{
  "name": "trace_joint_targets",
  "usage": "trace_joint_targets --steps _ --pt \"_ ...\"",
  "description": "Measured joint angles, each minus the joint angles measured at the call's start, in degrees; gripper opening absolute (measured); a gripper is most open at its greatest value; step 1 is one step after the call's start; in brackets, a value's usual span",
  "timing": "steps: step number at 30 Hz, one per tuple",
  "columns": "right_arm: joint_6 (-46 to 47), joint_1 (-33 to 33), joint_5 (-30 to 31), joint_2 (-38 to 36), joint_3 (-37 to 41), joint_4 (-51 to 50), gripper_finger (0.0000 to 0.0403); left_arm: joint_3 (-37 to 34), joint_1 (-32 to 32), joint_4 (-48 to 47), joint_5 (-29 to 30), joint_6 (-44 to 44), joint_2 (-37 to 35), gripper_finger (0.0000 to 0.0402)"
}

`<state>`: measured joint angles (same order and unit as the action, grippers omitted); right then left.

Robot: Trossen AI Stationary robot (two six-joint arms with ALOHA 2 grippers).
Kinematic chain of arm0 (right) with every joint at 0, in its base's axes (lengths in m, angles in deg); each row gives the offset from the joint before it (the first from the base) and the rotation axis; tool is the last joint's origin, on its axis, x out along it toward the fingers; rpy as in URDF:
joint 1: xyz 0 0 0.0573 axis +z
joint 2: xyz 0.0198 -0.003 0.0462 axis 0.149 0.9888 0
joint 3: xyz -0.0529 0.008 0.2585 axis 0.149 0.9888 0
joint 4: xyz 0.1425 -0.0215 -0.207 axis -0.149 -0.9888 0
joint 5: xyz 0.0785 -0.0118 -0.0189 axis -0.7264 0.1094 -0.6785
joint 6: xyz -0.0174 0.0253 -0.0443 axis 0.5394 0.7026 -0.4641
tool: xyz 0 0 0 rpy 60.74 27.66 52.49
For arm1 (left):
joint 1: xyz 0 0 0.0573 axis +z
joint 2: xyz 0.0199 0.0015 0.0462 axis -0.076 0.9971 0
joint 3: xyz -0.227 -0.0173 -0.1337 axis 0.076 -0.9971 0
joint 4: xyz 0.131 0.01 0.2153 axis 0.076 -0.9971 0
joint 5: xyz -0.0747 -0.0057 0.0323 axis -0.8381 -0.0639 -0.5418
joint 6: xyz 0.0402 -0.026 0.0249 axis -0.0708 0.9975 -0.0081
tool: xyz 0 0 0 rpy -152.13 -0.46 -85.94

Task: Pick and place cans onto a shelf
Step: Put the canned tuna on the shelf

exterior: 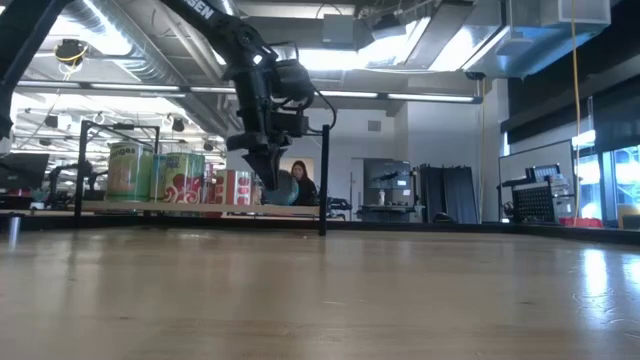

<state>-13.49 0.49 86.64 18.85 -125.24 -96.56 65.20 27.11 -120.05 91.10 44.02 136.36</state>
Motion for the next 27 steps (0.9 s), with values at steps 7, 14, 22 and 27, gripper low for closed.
trace_joint_targets --steps 7,14,22,27 --pt "0.0 0.0 0.0 0.0 0.0 0.0 0.0000 0.0 0.3 2.1 0.5 0.2 0.2 0.0059" --pt "0.0 0.0 0.0 0.0 0.0 0.0 0.0000 0.6 0.5 1.3 1.0 0.0 0.1 0.0059" --pt "0.1 0.0 -0.2 0.0 0.0 0.0 0.0000 6.0 0.6 0.9 6.0 -2.4 -0.2 0.0059" --pt "0.2 0.0 -2.5 0.0 0.0 0.0 0.0000 8.8 0.9 0.8 6.0 -3.1 -0.2 0.0059"
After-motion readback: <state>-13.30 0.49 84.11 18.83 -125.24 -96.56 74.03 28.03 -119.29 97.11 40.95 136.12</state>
